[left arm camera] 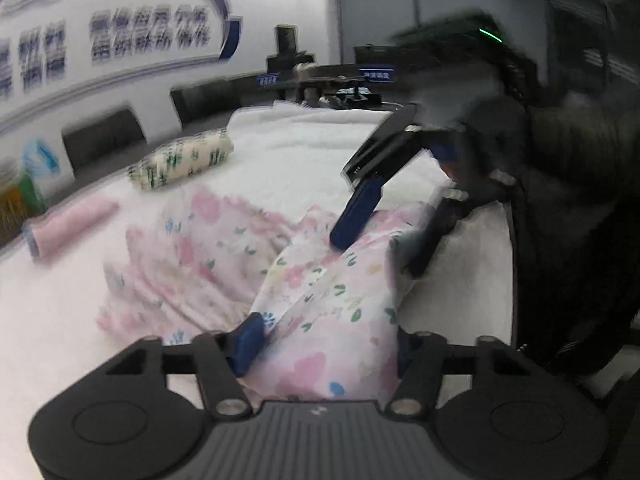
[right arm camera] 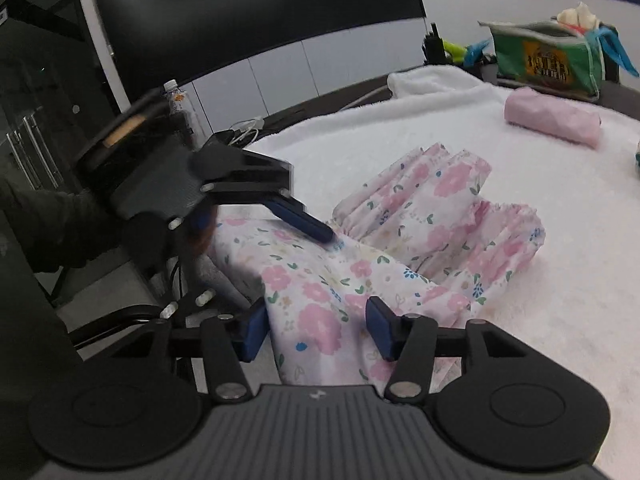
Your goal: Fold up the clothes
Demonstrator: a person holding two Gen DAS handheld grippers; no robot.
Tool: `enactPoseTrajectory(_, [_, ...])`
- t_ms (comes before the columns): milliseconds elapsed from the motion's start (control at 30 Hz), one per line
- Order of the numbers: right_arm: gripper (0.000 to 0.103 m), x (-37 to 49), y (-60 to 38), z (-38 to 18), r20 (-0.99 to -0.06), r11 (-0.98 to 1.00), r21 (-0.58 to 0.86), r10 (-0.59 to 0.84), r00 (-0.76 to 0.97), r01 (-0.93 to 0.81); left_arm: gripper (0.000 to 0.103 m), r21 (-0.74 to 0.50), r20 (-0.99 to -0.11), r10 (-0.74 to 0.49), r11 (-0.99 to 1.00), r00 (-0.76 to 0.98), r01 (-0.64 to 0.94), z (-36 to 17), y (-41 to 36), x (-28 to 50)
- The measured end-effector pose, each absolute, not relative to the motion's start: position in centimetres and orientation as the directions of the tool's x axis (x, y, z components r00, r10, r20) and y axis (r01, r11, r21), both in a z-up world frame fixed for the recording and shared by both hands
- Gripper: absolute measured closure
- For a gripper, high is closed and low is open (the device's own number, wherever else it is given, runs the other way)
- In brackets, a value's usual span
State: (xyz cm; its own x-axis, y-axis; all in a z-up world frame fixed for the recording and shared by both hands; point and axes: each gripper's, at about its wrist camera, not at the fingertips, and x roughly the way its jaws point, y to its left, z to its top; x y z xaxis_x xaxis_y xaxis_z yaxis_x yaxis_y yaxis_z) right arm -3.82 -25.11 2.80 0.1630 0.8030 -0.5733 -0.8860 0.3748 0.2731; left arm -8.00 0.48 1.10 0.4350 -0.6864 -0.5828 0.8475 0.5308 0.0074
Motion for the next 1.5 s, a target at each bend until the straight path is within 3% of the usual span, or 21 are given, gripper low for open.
enactPoseTrajectory(67, [0.015,-5.7,-25.6,3.5,-0.555,0.381,0.146,0.796,0.243,-0.913,0.063,-0.079,-0.57,-0.717,0.535,0.402,0.841,1.3,1.4,-7.1])
enactPoseTrajectory(133, [0.002,-7.9,-25.0,3.0,-0.537,0.386,-0.117,0.751,0.385,-0.915,0.074,-0.161,-0.554,-0.746,0.532,0.37,0.831,1.6,2.2,-6.2])
enactPoseTrajectory(167, [0.002,-8.9,-24.6,2.5,-0.523,0.376,-0.251,0.723,0.452,-0.892,0.075,-0.188,-0.551,-0.755,0.527,0.355,0.829,1.7,2.4,-5.9])
enactPoseTrajectory(233, [0.004,-8.9,-23.7,1.5,-0.547,0.337,-0.332,0.692,0.471,-0.881,0.076,-0.221,-0.549,-0.765,0.523,0.338,0.823,1.8,2.5,-5.6])
enactPoseTrajectory(300, [0.02,-8.4,-22.9,0.7,-0.573,0.304,-0.357,0.676,0.464,-0.883,0.076,-0.235,-0.546,-0.766,0.528,0.339,0.816,2.0,2.5,-5.2])
enactPoseTrajectory(333, [0.04,-7.7,-22.7,0.7,-0.586,0.3,-0.33,0.678,0.443,-0.895,0.074,-0.232,-0.541,-0.765,0.536,0.35,0.812,2.2,2.5,-5.2])
enactPoseTrajectory(400, [0.051,-6.3,-22.5,0.9,-0.613,0.309,-0.232,0.69,0.385,-0.922,0.055,-0.193,-0.519,-0.76,0.549,0.391,0.813,2.3,2.8,-5.8])
enactPoseTrajectory(433, [0.059,-5.7,-22.7,1.1,-0.615,0.315,-0.183,0.702,0.359,-0.931,0.031,-0.166,-0.51,-0.76,0.547,0.404,0.82,2.3,2.9,-6.1])
enactPoseTrajectory(467, [0.066,-5.2,-22.9,1.2,-0.617,0.314,-0.136,0.715,0.328,-0.94,0.024,-0.134,-0.491,-0.765,0.539,0.417,0.832,2.1,3.2,-6.7])
enactPoseTrajectory(533, [0.071,-4.4,-23.4,1.3,-0.616,0.309,-0.035,0.742,0.264,-0.95,0.025,-0.119,-0.473,-0.774,0.529,0.421,0.84,1.7,3.6,-6.9])
enactPoseTrajectory(600, [0.075,-3.7,-24.0,1.2,-0.604,0.297,0.076,0.773,0.193,-0.952,0.035,-0.166,-0.497,-0.768,0.542,0.405,0.824,1.4,3.5,-6.2])
enactPoseTrajectory(733, [0.08,-3.2,-25.1,1.2,-0.558,0.213,0.281,0.83,0.021,-0.936,0.065,-0.34,-0.494,-0.824,0.478,0.279,0.81,1.5,4.1,-5.8])
enactPoseTrajectory(900, [0.081,-3.6,-26.4,1.3,-0.467,0.071,0.505,0.86,-0.203,-0.86,0.07,-0.458,-0.451,-0.871,0.412,0.194,0.788,1.2,4.6,-7.5])
enactPoseTrajectory(933, [0.078,-3.8,-26.6,1.1,-0.465,0.085,0.516,0.864,-0.195,-0.853,0.073,-0.477,-0.447,-0.871,0.426,0.204,0.769,1.0,4.7,-7.6])
enactPoseTrajectory(1067, [0.039,-4.2,-28.1,1.1,-0.456,0.252,0.49,0.89,0.001,-0.835,0.074,-0.577,-0.431,-0.853,0.511,0.294,0.637,0.3,5.6,-6.9])
enactPoseTrajectory(1133, [0.039,-4.5,-29.6,1.0,-0.392,0.329,0.521,0.912,0.122,-0.788,0.074,-0.666,-0.402,-0.864,0.503,0.303,0.55,-0.1,6.3,-5.9])
enactPoseTrajectory(1200, [0.049,-4.7,-31.1,0.8,-0.328,0.397,0.564,0.912,0.245,-0.724,0.074,-0.748,-0.372,-0.872,0.484,0.317,0.454,-0.6,6.9,-4.7])
enactPoseTrajectory(1267, [0.073,-4.1,-32.3,-0.4,-0.282,0.427,0.695,0.902,0.328,-0.578,0.065,-0.776,-0.379,-0.849,0.508,0.367,0.374,-0.8,7.3,-3.9])
enactPoseTrajectory(1400, [0.082,-4.2,-32.7,-1.1,-0.287,0.502,0.742,0.836,0.467,-0.444,0.065,-0.772,-0.376,-0.788,0.557,0.488,0.306,-0.4,7.9,-3.5])
enactPoseTrajectory(1467, [0.084,-4.3,-32.4,-0.6,-0.273,0.517,0.735,0.818,0.506,-0.439,0.076,-0.76,-0.37,-0.767,0.574,0.525,0.303,0.0,7.7,-3.3])
enactPoseTrajectory(1500, [0.084,-4.2,-32.1,-0.2,-0.274,0.533,0.722,0.806,0.524,-0.441,0.077,-0.741,-0.387,-0.745,0.602,0.544,0.297,0.2,7.3,-3.1])
